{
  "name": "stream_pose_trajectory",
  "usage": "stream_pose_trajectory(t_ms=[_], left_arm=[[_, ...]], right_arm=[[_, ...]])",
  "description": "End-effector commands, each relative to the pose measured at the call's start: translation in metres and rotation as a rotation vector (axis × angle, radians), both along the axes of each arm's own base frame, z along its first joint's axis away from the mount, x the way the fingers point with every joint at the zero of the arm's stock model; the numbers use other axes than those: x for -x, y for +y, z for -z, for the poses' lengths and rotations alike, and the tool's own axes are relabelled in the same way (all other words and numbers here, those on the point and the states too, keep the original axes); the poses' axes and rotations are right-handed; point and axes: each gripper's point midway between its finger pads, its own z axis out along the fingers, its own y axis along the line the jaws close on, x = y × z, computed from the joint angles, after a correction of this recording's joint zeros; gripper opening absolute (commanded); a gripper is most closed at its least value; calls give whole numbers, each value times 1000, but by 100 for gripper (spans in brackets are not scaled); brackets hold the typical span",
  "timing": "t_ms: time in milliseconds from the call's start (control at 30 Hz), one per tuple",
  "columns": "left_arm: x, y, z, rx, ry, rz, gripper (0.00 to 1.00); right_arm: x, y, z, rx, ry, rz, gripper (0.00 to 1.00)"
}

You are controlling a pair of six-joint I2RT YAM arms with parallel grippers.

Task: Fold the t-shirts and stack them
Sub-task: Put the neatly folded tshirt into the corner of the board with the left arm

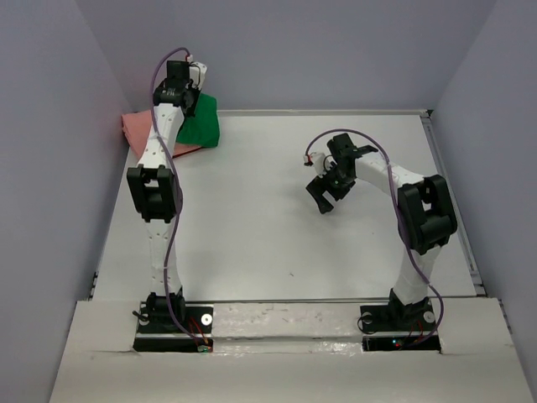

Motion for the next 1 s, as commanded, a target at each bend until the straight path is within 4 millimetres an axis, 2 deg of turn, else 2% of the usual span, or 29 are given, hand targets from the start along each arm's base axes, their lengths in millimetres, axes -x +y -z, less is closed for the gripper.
stream_pose_trajectory(t_ms=[0,100,300,567,667,700,733,833,900,967], left_arm=[[7,18,-66,-47,-148,-42,0],[9,22,-73,-62,-162,-52,0],[14,43,-74,-74,-167,-106,0],[20,68,-88,-110,-203,-193,0],[22,72,-88,-115,-204,-215,0],[24,87,-87,-116,-200,-246,0],[25,93,-84,-119,-195,-256,0],[28,99,-74,-128,-164,-271,0],[32,106,-51,-158,-102,-296,0],[35,113,-44,-168,-84,-334,0]], right_arm=[[-7,3,-7,-14,-9,-9,100],[-9,4,-7,-14,-4,-8,100],[-7,5,-5,-17,8,-12,100],[-7,6,-3,-18,20,-13,100],[-6,6,-1,-17,23,-13,100],[-6,6,-2,-17,23,-13,100],[-6,6,-2,-17,21,-13,100],[-6,5,-1,-15,24,-12,100],[-7,4,-1,-6,22,-11,100],[-7,2,-2,1,17,-10,100]])
